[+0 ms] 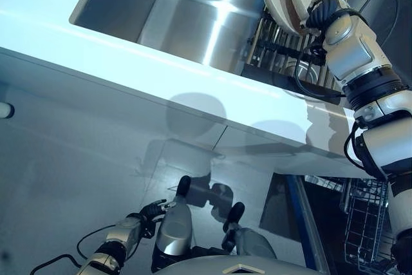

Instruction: Take plates into dishwasher

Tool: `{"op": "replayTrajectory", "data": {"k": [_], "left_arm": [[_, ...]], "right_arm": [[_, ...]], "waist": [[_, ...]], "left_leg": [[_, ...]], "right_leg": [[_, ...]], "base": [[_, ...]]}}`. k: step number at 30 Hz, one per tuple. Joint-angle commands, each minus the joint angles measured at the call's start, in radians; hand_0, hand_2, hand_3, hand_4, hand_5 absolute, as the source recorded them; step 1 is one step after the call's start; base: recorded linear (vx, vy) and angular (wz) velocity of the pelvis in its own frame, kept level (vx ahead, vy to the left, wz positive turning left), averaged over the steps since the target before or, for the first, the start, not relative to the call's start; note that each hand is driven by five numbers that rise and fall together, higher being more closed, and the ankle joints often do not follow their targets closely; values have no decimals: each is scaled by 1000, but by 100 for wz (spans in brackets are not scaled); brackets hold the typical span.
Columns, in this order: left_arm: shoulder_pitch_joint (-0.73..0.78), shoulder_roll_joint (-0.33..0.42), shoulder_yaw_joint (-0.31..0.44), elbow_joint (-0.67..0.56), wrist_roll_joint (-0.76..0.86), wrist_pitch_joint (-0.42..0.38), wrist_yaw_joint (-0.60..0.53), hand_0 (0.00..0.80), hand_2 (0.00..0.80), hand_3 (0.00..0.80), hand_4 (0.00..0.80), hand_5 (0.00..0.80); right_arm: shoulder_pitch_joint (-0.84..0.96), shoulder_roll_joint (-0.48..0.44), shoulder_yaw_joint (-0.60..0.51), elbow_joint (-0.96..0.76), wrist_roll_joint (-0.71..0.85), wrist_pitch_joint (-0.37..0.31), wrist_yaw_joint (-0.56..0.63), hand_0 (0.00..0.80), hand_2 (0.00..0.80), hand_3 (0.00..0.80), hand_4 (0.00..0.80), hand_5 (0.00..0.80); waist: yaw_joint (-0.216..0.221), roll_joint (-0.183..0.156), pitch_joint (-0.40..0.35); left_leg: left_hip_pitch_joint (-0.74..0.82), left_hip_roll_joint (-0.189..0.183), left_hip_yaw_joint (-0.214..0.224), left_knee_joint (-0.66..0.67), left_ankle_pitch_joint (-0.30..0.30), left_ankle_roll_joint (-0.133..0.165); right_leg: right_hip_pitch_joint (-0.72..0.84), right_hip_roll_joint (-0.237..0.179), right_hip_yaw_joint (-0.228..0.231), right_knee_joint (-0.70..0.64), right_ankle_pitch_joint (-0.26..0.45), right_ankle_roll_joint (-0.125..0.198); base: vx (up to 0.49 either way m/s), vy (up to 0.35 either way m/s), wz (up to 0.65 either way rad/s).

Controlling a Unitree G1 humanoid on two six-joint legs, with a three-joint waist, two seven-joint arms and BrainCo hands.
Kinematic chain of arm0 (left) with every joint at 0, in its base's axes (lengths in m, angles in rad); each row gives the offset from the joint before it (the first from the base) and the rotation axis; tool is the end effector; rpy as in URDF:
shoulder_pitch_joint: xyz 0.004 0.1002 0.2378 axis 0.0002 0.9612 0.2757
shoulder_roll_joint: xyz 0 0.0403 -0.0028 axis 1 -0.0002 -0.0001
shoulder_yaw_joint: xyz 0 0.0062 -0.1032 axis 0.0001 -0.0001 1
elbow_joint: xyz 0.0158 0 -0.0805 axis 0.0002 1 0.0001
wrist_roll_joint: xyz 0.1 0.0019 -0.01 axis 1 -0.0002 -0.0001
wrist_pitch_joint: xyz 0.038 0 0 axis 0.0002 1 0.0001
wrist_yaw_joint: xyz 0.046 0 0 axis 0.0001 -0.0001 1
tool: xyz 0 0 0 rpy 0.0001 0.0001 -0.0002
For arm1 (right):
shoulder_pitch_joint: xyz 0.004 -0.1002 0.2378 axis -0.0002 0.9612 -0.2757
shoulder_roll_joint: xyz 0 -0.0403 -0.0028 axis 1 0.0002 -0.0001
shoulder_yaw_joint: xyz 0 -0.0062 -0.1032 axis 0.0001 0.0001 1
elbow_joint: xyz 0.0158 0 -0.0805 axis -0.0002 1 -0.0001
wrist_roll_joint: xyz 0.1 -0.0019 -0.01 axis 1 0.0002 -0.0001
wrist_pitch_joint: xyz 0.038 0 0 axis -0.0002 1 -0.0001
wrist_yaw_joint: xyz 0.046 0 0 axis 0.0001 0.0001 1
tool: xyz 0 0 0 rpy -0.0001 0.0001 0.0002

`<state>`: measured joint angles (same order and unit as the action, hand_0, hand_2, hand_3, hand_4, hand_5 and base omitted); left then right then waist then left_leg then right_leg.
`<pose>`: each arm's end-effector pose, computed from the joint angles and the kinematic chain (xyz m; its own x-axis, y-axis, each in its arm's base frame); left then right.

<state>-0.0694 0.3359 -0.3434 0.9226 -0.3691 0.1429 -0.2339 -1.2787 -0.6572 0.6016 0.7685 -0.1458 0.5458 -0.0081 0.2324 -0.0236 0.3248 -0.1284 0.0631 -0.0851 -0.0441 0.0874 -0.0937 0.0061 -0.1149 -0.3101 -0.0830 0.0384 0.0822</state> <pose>0.1353 0.2195 -0.0885 0.4792 -0.1564 -0.8637 0.1703 0.9819 -0.0834 0.3615 -0.2032 0.2662 0.9590 -0.2766 0.0620 0.1834 0.4386 -0.8797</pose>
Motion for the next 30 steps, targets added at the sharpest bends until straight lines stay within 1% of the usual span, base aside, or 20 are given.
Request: {"op": "replayTrajectory", "data": {"k": [1, 7, 11, 15, 17, 19, 20, 21, 22, 25, 30], "left_arm": [[2, 8, -73, 15, -11, -6, -3, 0, 0, 0, 0, 0], [17, 10, -62, 20, 5, -12, -8, 0, 0, 0, 0, 0], [25, 10, -52, 19, 27, -3, -12, 0, 0, 0, 0, 0], [44, 6, -44, 14, 53, 9, -10, 0, 0, 0, 0, 0], [49, 6, -43, 13, 59, 16, -8, 0, 0, 0, 0, 0], [56, 5, -38, 17, 67, 20, -6, 0, 0, 0, 0, 0], [56, 6, -38, 17, 67, 20, -6, 0, 0, 0, 0, 0], [57, 3, -34, 23, 70, 21, -3, 0, 0, 0, 0, 0], [57, 2, -34, 24, 72, 22, -4, 0, 0, 0, 0, 0], [63, -2, -19, 39, 83, 16, -8, 0, 0, 0, 0, 0], [71, -6, -7, 61, 88, 3, -18, 0, 0, 0, 0, 0]], "right_arm": [[-31, -117, 69, -3, -57, -19, -40, 800, 800, 800, 800, 800], [-5, -147, 61, -35, -70, -45, -49, 800, 800, 800, 800, 800], [19, -172, 44, -67, -82, -46, -36, 800, 800, 800, 800, 800], [50, -198, 11, -98, -48, -52, -33, 800, 800, 800, 800, 800], [58, -205, -8, -112, 13, -60, -38, 800, 800, 800, 800, 800], [81, -210, -44, -133, 128, -79, -43, 800, 800, 800, 800, 800], [83, -210, -44, -133, 130, -80, -44, 800, 800, 800, 800, 800], [95, -212, -71, -149, 218, -94, -40, 800, 800, 800, 800, 800], [98, -212, -75, -152, 232, -96, -42, 800, 800, 800, 800, 800], [127, -216, -136, -188, 403, -129, -37, 800, 800, 800, 800, 800], [154, -225, -195, -211, 516, -163, -34, 800, 800, 800, 800, 800]], "waist": [[-5, 2, -45], [-17, -7, -74], [-28, -20, -101], [-41, -30, -131], [-46, -35, -143], [-55, -40, -160], [-55, -40, -160], [-61, -43, -168], [-62, -44, -169], [-77, -48, -186], [-93, -51, -201]], "left_leg": [[12, 8, 52, -28, -10, 24], [39, 9, 62, -33, -19, 25], [62, 9, 69, -35, -26, 24], [94, 12, 79, -36, -38, 23], [108, 13, 83, -36, -42, 23], [127, 15, 90, -37, -50, 22], [128, 15, 90, -37, -51, 22], [139, 16, 95, -38, -55, 21], [141, 16, 96, -38, -56, 21], [164, 19, 106, -39, -65, 19], [188, 19, 119, -40, -74, 18]], "right_leg": [[-42, -78, 25, 98, -6, 39], [-18, -73, 31, 83, -5, 41], [2, -72, 37, 74, -3, 45], [27, -70, 47, 67, -3, 49], [38, -68, 52, 62, -3, 51], [51, -66, 58, 57, -2, 53], [52, -66, 58, 57, -2, 53], [60, -67, 62, 54, -2, 54], [62, -67, 62, 54, -2, 55], [78, -67, 68, 48, -1, 57], [95, -65, 76, 43, -2, 59]], "base": [[0, 0, 0], [0, 0, 0], [9, -3, 0], [55, -16, -15], [60, -22, -12], [58, -21, -9], [35, -21, -11], [22, -15, -10], [41, -31, -16], [23, -20, -12], [2, -8, -12]]}}
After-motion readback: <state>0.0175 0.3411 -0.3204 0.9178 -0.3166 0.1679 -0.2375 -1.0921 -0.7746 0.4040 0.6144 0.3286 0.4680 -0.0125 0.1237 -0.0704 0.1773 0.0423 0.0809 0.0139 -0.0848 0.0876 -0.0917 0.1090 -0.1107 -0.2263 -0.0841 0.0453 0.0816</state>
